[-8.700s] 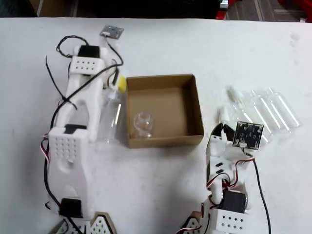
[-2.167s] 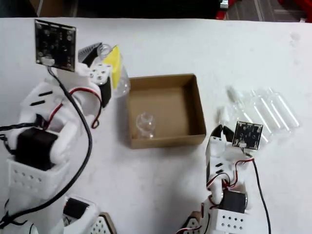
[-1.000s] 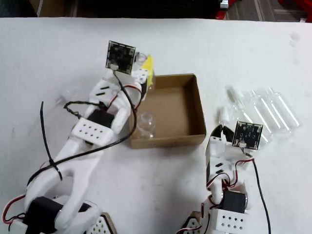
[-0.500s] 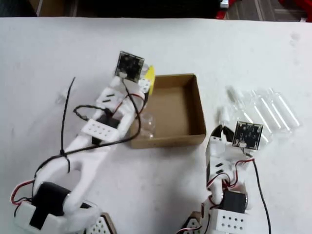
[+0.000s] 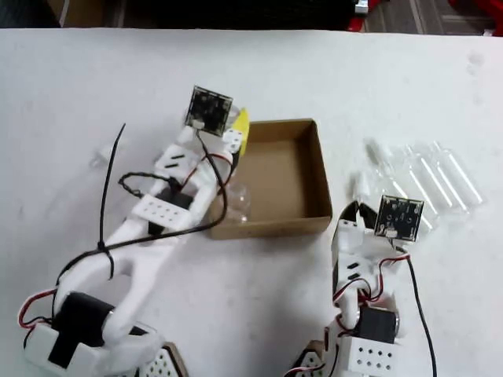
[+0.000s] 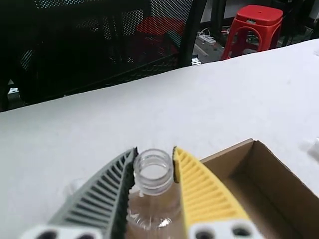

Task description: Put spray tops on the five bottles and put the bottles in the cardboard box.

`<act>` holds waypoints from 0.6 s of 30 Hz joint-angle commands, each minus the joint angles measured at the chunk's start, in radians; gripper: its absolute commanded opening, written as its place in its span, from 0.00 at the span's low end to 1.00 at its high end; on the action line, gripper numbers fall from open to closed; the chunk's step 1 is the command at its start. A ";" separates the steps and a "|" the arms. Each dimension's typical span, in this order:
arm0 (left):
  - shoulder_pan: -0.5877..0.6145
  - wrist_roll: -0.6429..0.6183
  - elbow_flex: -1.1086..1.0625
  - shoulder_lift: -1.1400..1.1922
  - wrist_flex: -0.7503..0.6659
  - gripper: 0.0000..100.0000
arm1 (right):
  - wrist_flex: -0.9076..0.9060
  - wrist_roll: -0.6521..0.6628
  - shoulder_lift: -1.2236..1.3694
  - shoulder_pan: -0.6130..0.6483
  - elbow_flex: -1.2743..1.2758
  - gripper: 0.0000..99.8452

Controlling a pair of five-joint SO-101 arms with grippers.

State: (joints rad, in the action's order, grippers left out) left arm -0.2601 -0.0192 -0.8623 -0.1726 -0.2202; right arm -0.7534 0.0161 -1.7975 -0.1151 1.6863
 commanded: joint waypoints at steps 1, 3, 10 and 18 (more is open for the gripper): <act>0.022 0.008 -0.008 -0.004 -0.031 0.02 | 0.001 0.012 -0.004 0.007 0.005 0.02; 0.024 0.008 -0.008 -0.004 -0.028 0.02 | 0.001 0.012 -0.004 0.007 0.005 0.02; 0.024 0.008 -0.003 -0.004 -0.031 0.02 | 0.001 0.012 -0.004 0.007 0.005 0.02; 0.056 0.008 -0.008 -0.004 -0.028 0.02 | 0.001 0.012 -0.004 0.007 0.005 0.02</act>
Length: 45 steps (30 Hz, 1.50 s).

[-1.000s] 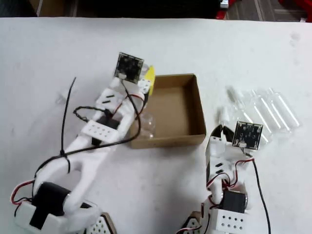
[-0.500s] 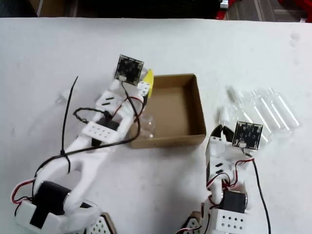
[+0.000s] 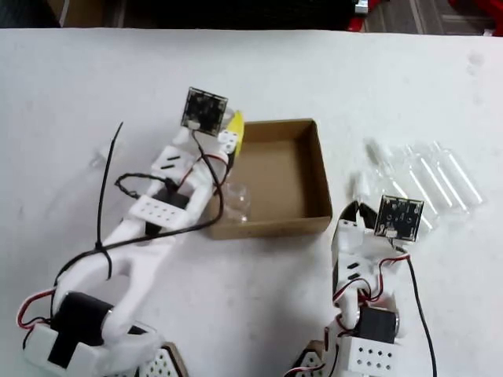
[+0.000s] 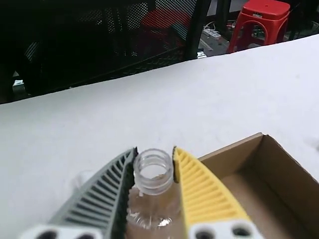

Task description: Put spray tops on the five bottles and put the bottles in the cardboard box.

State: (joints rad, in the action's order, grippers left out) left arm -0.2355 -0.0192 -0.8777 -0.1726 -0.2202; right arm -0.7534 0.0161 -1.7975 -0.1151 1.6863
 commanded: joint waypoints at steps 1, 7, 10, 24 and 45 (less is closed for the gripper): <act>0.031 0.008 0.008 -0.004 -0.026 0.02 | 0.001 0.012 -0.004 0.007 0.005 0.02; 0.024 -0.002 0.005 -0.002 -0.026 0.13 | -0.001 0.012 -0.004 0.007 0.005 0.02; 0.022 -0.002 -0.011 -0.002 -0.026 0.17 | -0.001 0.012 -0.004 0.007 0.005 0.02; 0.022 -0.002 0.008 -0.064 -0.023 0.15 | -0.001 0.012 -0.004 0.007 0.005 0.02; 0.116 -0.115 0.002 -1.004 0.760 0.15 | -0.005 0.012 -0.004 0.007 0.005 0.02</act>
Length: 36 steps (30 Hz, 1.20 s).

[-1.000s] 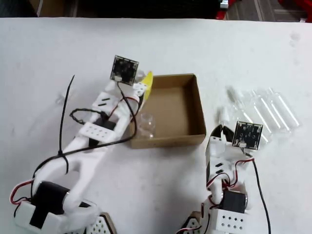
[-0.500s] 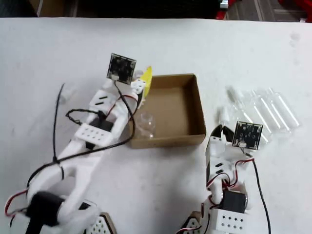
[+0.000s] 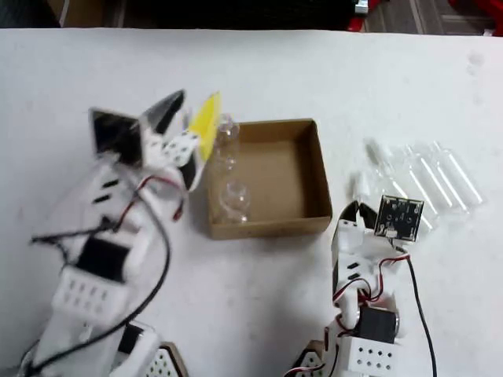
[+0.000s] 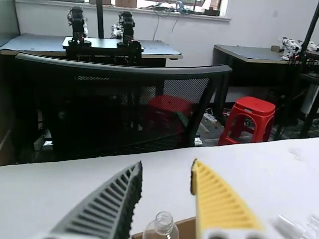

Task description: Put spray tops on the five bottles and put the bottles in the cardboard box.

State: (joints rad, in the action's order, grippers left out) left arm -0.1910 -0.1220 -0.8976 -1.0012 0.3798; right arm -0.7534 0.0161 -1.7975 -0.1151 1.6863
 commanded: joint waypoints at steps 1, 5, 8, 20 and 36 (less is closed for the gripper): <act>0.099 -0.012 0.021 -0.216 0.196 0.15 | -0.005 0.012 -0.004 0.007 0.005 0.02; 0.197 -0.012 0.020 -0.357 0.368 0.15 | -0.005 0.012 -0.004 0.007 0.005 0.02; 0.242 -0.014 -0.026 -0.463 0.539 0.15 | -0.005 0.012 -0.004 0.007 0.005 0.02; 0.369 -0.009 -0.562 -0.808 0.654 0.15 | -0.005 0.012 -0.002 0.007 0.005 0.02; 0.450 -0.015 -0.796 -0.805 0.876 0.15 | -0.005 0.012 -0.002 0.007 0.005 0.02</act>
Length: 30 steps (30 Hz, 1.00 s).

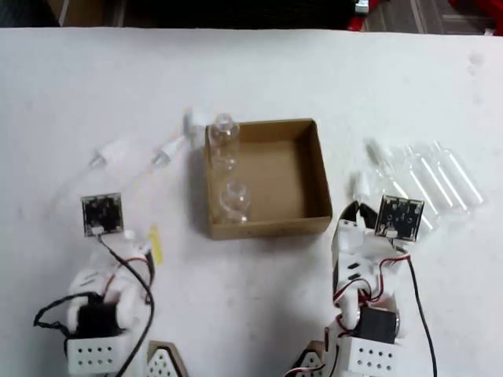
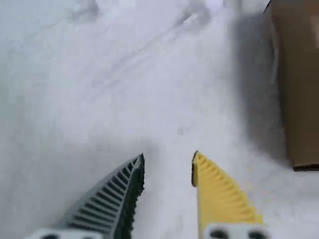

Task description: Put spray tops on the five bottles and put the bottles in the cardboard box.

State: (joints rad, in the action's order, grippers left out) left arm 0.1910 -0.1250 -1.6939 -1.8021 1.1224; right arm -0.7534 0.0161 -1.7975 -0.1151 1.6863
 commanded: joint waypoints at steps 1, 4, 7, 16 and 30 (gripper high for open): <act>0.085 -0.012 0.000 -0.005 0.166 0.15 | -0.005 0.012 -0.002 0.007 0.005 0.02; 0.102 -0.014 0.000 -0.002 0.158 0.15 | -0.005 0.012 -0.002 0.007 0.005 0.02; 0.099 -0.014 0.000 -0.002 0.158 0.15 | -0.004 0.012 -0.002 0.007 0.005 0.02; 0.099 -0.014 0.000 -0.002 0.158 0.15 | -0.005 0.012 -0.002 0.008 0.005 0.02; 0.099 -0.014 0.000 -0.002 0.158 0.15 | -0.042 0.012 0.002 0.099 0.005 0.02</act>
State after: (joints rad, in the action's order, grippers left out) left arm 0.2785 -0.1250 -1.6939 -1.8021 1.2758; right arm -0.7687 0.0161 -1.7975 -0.0491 1.6863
